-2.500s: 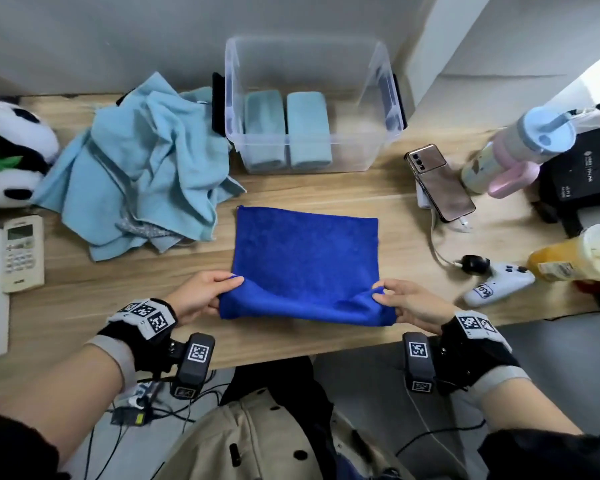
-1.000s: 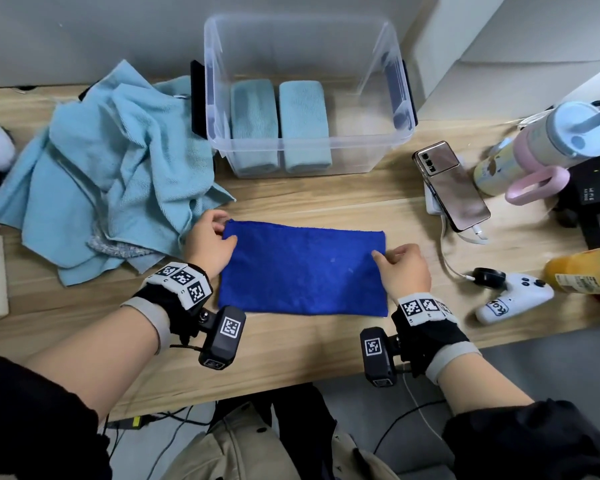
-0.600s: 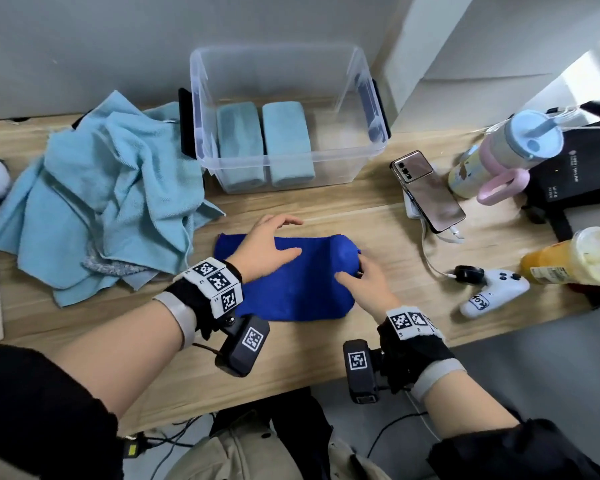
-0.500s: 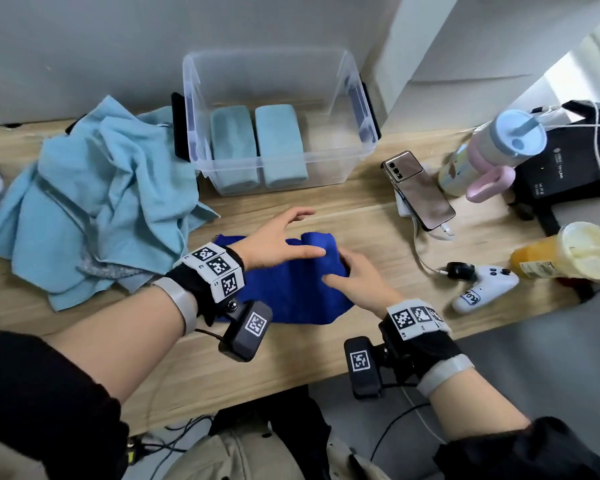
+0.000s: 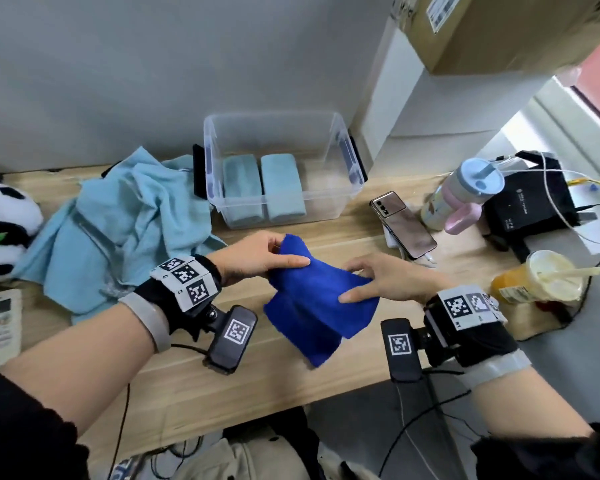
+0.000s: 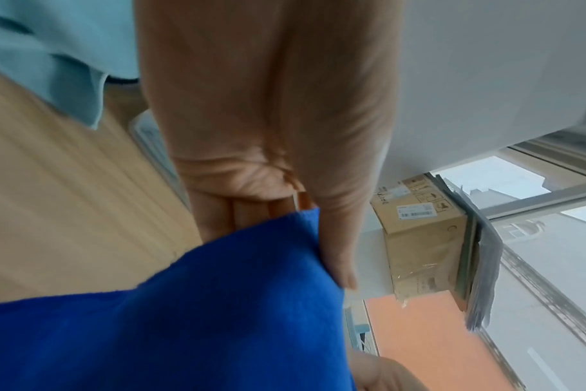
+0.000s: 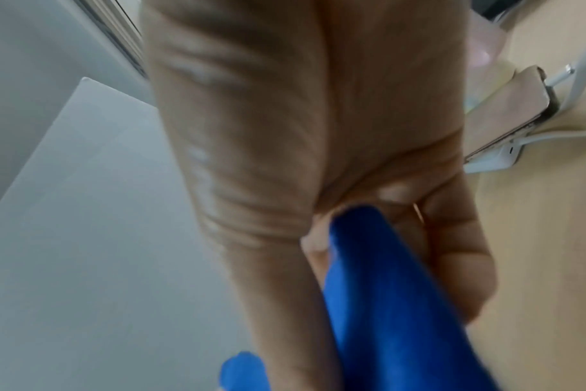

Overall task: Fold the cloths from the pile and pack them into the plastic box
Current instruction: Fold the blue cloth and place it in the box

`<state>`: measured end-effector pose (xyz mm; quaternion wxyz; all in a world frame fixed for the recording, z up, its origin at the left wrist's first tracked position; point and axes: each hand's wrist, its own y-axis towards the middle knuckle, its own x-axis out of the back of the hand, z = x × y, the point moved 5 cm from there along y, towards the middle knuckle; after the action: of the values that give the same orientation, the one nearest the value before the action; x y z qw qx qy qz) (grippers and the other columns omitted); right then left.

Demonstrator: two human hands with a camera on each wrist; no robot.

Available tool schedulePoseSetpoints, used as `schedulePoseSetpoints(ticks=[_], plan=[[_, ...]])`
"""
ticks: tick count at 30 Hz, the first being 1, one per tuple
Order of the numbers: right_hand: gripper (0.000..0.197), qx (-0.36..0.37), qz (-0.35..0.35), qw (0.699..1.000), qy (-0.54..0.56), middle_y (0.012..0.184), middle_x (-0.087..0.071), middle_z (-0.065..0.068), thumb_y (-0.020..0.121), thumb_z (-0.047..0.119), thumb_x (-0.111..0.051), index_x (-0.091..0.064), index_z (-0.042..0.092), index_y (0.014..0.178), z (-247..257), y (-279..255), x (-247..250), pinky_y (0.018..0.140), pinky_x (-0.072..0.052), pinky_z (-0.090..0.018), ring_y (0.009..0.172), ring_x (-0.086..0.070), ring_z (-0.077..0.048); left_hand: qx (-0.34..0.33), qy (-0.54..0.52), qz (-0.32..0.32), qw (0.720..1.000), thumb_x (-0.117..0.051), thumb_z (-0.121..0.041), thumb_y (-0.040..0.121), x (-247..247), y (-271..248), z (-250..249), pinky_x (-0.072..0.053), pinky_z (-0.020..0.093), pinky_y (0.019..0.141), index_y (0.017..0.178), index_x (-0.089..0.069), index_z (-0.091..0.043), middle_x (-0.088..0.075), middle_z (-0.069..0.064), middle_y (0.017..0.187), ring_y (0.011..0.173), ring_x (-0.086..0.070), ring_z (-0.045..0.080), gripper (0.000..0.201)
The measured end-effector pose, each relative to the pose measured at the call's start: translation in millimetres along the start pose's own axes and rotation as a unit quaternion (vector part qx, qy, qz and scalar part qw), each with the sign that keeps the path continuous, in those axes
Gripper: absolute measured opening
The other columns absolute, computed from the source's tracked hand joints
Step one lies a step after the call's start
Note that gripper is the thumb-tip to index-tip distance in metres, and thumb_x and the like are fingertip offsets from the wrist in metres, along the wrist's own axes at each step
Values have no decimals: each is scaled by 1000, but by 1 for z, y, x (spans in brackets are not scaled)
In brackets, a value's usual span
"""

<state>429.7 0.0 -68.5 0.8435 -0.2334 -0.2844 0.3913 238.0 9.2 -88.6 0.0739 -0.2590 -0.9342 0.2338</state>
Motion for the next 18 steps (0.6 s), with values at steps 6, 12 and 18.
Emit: schedulePoseSetpoints(ticks=[6,12,18], plan=[[4,59,-215,970,102,86,-66,-5,85,18,-67,-71,17,86,5,8,36,81,-48,-33,81,-55,-14,-64,-35,-162,984,-52,-23,94,37,-15,-20,-53,15,61,92,-67,-19,-69,-9,75,69,-63,5,16],[14,180,-360,890,215,78,-72,6,92,12,-56,-69,15,86,47,7,53,77,-49,-23,78,-63,-7,-164,-98,-225,956,-47,-17,97,56,-32,-60,-54,15,75,93,-66,-20,-71,-13,78,73,-64,0,20],[17,223,-328,903,166,78,-72,15,92,9,-56,-69,19,97,52,-9,40,82,-48,-16,83,-64,-1,-179,-97,-211,956,-56,-8,90,61,-58,-45,-52,16,81,92,-71,-16,-72,-6,84,79,-64,5,17]])
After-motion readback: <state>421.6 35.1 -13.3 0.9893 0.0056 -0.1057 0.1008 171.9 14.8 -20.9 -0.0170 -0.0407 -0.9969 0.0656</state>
